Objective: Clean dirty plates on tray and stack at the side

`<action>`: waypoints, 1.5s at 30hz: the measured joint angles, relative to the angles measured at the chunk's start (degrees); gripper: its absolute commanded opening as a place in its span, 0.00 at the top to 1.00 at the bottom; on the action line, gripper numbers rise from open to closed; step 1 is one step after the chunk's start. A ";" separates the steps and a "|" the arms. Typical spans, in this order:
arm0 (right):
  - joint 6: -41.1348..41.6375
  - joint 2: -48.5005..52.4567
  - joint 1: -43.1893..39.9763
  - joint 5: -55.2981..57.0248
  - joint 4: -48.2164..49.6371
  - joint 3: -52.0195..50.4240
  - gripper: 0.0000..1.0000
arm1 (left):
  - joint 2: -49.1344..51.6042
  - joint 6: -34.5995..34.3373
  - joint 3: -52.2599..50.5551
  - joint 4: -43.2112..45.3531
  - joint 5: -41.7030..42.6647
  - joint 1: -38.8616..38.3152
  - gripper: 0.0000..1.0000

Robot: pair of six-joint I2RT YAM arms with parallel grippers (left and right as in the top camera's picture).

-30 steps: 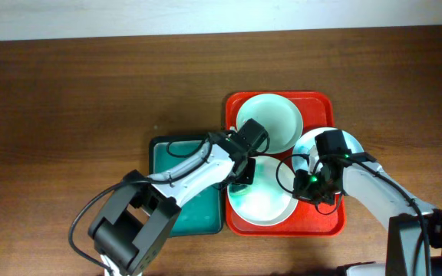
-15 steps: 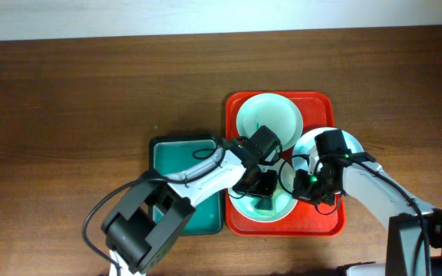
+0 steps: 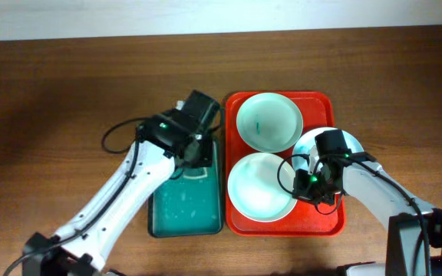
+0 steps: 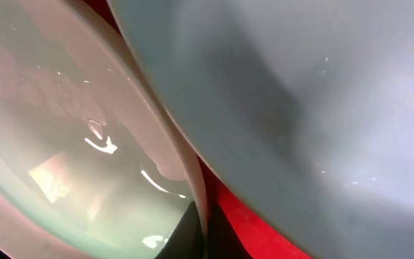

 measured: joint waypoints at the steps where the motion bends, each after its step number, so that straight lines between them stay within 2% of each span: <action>1: 0.02 0.00 0.00 0.11 -0.28 0.07 0.96 | 0.15 0.13 -5.35 2.75 -1.49 1.97 1.00; 3: 0.02 0.07 0.00 0.28 -0.59 0.22 0.96 | 0.79 0.17 -16.90 13.46 -1.18 3.78 0.96; 5: 0.02 0.11 0.00 0.37 -0.70 0.26 0.96 | 1.03 0.28 -24.37 19.58 -0.94 3.91 0.78; 6: -0.02 0.11 0.00 0.37 -0.70 0.26 0.96 | 1.05 0.57 -25.16 20.00 -0.83 3.91 0.62; 8: -0.04 0.09 0.00 0.76 -2.14 0.66 0.96 | 1.01 0.92 -24.98 19.93 -0.31 3.91 0.42; 10: -0.66 -0.66 0.00 3.89 -10.69 4.26 0.96 | -1.40 1.01 -22.51 15.37 1.03 4.22 0.18; 12: -1.40 -3.91 1.18 8.28 -20.31 11.93 0.96 | -7.10 1.46 -18.38 11.74 1.81 5.86 0.09; 14: -1.97 -8.07 7.04 12.39 -25.53 22.05 0.96 | -15.93 2.14 -16.39 9.99 2.03 10.27 0.08; 16: -1.88 -8.66 14.03 14.08 -26.51 27.78 0.96 | -22.49 2.32 -16.17 7.85 2.03 14.56 0.05; 17: -1.07 -8.70 21.90 14.88 -22.45 29.79 0.96 | -25.97 2.60 -16.17 6.32 2.08 16.35 0.02; 19: 2.05 -7.85 31.28 19.93 -14.73 30.10 0.96 | -31.76 3.08 -16.17 5.18 2.05 17.44 0.00; 23: 7.98 -3.45 45.00 41.03 -6.19 30.14 0.96 | -41.53 3.19 -16.17 2.19 2.03 17.59 0.01; 29: 8.76 -3.45 60.02 74.93 -5.51 30.25 0.96 | -42.58 3.19 -16.17 0.74 2.03 17.59 0.00; 34: 7.37 -3.48 62.40 82.93 -5.51 30.25 0.96 | -42.58 3.19 -16.17 0.52 2.03 17.59 0.00; 41: 5.95 -3.48 62.40 83.97 -5.51 30.25 0.96 | -42.58 3.19 -16.17 0.13 1.62 17.59 0.00; 45: 5.92 -3.45 62.40 83.97 -5.51 30.25 0.96 | -42.58 3.19 -16.17 -3.54 1.40 17.59 0.00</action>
